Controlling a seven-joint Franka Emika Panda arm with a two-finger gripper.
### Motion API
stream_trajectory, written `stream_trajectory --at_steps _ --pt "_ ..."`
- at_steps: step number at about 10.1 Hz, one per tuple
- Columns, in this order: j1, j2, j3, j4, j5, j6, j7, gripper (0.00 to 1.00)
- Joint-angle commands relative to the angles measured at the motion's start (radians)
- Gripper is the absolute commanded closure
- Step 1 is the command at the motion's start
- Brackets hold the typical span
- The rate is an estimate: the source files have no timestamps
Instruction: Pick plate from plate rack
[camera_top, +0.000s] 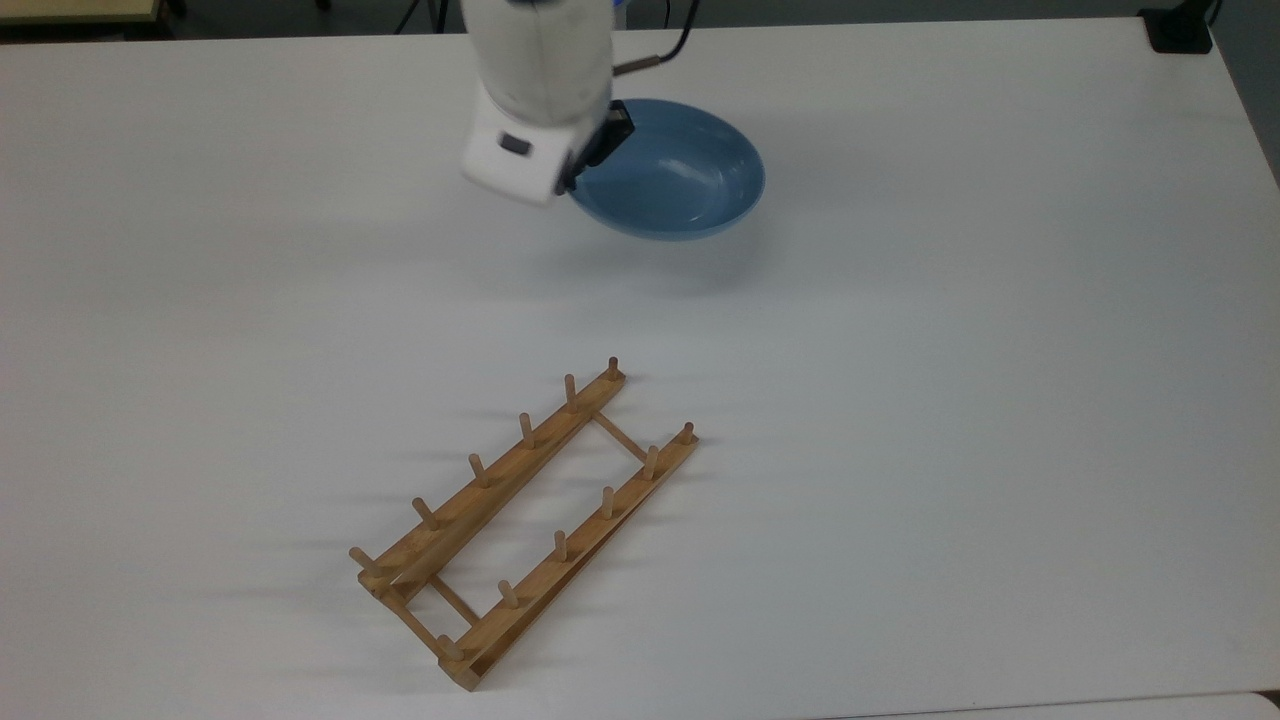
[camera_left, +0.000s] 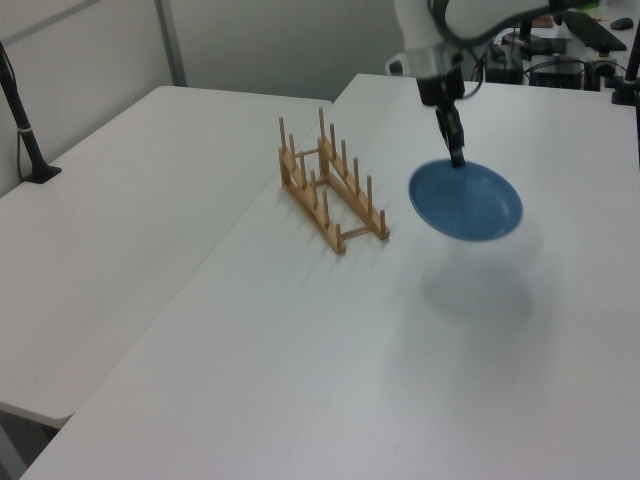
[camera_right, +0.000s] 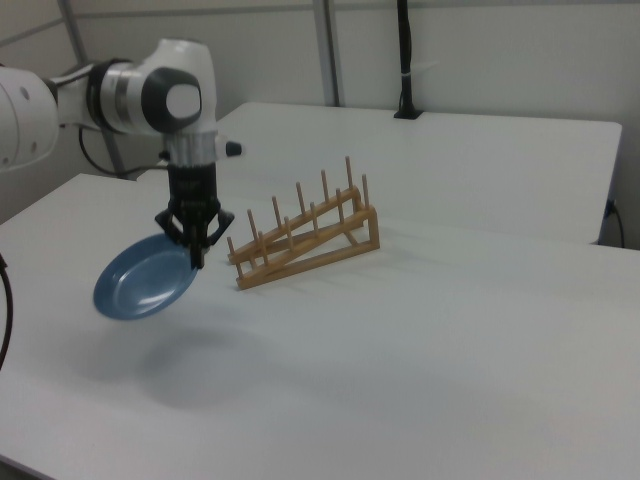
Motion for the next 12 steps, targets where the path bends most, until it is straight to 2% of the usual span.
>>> stream_trajectory --at_steps 1,3,5,6,7,8,10,12 --pt "0.042 0.092 -0.008 -0.035 0.009 -0.072 -0.131 1.0" --pt "0.062 0.164 -0.009 -0.043 -0.017 -0.052 -0.147 1.0" --pt "0.074 0.2 -0.009 -0.052 -0.04 0.053 -0.18 1.0" --pt "0.074 0.2 -0.009 -0.054 -0.04 0.066 -0.191 0.78" --pt "0.074 0.191 -0.009 -0.044 -0.04 0.064 -0.176 0.21" --pt "0.076 0.168 -0.009 -0.034 -0.042 0.06 -0.136 0.0" --pt "0.085 0.107 -0.011 -0.018 -0.048 0.063 0.08 0.0" --pt "0.086 0.015 -0.011 0.0 -0.112 0.067 0.315 0.0"
